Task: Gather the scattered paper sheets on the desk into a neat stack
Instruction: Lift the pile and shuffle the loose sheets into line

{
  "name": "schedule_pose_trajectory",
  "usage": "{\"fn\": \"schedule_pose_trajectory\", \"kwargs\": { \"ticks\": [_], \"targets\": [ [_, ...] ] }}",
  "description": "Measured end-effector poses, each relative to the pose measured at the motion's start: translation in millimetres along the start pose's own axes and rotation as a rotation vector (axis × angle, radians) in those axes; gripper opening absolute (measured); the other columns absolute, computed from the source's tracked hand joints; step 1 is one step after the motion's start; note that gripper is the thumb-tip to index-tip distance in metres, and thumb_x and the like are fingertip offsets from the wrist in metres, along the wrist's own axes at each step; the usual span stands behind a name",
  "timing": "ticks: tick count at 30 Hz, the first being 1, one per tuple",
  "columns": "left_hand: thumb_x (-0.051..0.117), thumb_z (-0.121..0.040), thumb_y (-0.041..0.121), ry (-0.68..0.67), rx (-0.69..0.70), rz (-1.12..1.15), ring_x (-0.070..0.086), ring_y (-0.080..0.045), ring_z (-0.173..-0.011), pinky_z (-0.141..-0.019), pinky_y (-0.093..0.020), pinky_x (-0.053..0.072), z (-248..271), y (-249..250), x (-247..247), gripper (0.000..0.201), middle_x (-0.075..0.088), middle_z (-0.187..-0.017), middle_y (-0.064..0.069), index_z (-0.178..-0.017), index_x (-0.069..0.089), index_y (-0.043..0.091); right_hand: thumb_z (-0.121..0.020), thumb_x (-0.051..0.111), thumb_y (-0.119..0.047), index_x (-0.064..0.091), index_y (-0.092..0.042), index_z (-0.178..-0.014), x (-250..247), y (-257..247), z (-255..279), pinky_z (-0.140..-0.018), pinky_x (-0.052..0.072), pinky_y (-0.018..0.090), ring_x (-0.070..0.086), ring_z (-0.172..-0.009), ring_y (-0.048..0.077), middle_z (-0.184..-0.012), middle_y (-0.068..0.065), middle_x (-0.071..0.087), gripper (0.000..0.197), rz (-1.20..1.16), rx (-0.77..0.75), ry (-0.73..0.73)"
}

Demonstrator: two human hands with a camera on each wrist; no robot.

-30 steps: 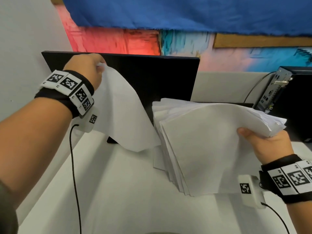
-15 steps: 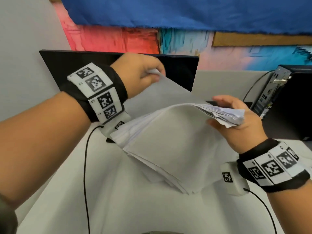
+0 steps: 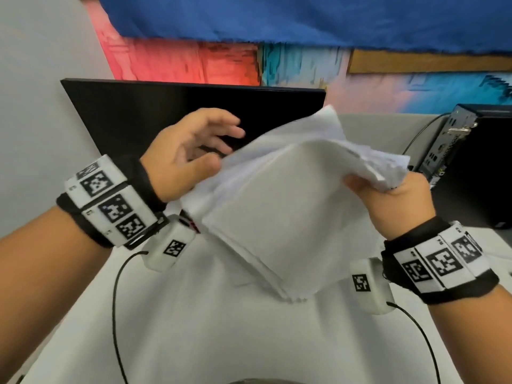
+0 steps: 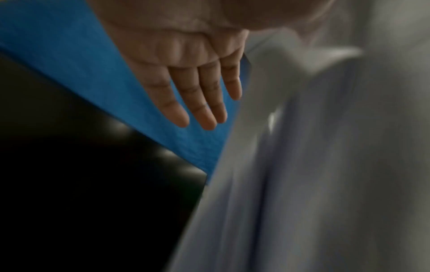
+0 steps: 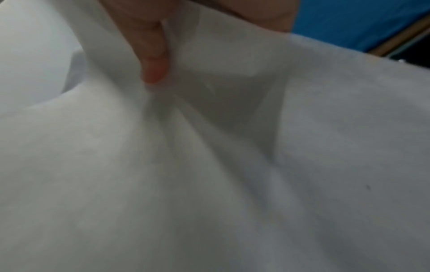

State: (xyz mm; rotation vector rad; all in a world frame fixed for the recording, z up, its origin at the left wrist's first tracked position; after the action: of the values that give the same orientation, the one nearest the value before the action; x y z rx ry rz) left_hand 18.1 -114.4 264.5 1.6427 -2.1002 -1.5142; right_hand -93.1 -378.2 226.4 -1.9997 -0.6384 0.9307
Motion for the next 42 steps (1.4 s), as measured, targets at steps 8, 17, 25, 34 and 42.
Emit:
{"fn": "schedule_pose_trajectory", "kwargs": {
  "ticks": [8, 17, 25, 34, 42],
  "targets": [
    [0.083, -0.053, 0.054, 0.02, -0.174, 0.328, 0.059, -0.003, -0.115, -0.09, -0.02, 0.051, 35, -39, 14, 0.108, 0.062, -0.123, 0.017, -0.135, 0.026, 0.014, -0.076, 0.072, -0.007, 0.057, -0.028, -0.067, 10, 7, 5, -0.051, 0.044, -0.001, 0.057, -0.048, -0.017, -0.066, -0.015, 0.06, 0.027, -0.356, 0.1, 0.014],
    [0.072, -0.053, 0.037, 0.412, -0.329, 0.249, 0.069, -0.005, -0.089, -0.084, -0.028, 0.054, 44, -57, 52, 0.042, 0.074, -0.084, 0.018, -0.093, 0.065, 0.03, -0.078, 0.07, -0.006, 0.062, -0.024, -0.085, 31, 22, 23, -0.053, 0.046, 0.002, 0.063, -0.058, -0.015, -0.058, -0.019, 0.068, 0.021, -0.535, 0.159, 0.127],
    [0.07, -0.082, 0.017, 0.416, -0.364, 0.032, 0.058, 0.022, -0.076, -0.066, 0.003, 0.044, 50, -60, 75, 0.028, 0.061, -0.09, 0.023, -0.108, 0.061, 0.023, -0.077, 0.069, -0.001, 0.049, -0.032, -0.088, 44, 27, 25, -0.078, 0.054, 0.037, 0.06, -0.074, 0.01, -0.084, -0.007, 0.06, 0.038, -0.496, 0.109, 0.077],
    [0.07, -0.062, 0.035, 0.358, -0.201, 0.116, 0.064, -0.002, -0.102, -0.091, -0.021, 0.052, 51, -40, 42, 0.043, 0.07, -0.1, 0.018, -0.105, 0.061, 0.038, -0.068, 0.07, -0.008, 0.054, -0.03, -0.1, 17, 18, 15, -0.07, 0.052, 0.014, 0.063, -0.077, -0.001, -0.084, -0.008, 0.067, 0.042, -0.531, -0.125, -0.071],
    [0.065, -0.069, 0.029, 0.218, -0.118, 0.173, 0.062, -0.011, -0.11, -0.096, -0.032, 0.05, 40, -26, 42, 0.034, 0.067, -0.112, 0.02, -0.094, 0.064, 0.051, -0.084, 0.057, -0.027, 0.06, -0.052, -0.103, 22, 9, 7, -0.087, 0.041, 0.005, 0.056, -0.099, -0.012, -0.098, -0.036, 0.062, 0.032, -0.203, -0.378, -0.119]
  ]
}}
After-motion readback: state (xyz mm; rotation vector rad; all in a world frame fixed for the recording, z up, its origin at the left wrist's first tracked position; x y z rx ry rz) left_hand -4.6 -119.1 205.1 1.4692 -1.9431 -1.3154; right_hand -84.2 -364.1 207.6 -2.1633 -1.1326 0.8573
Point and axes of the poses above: each hand's wrist, its own z-axis away from the middle knuckle, its own x-axis out of the palm, y = z × x, the point moved 2 cm from there along -z, towards the middle knuckle
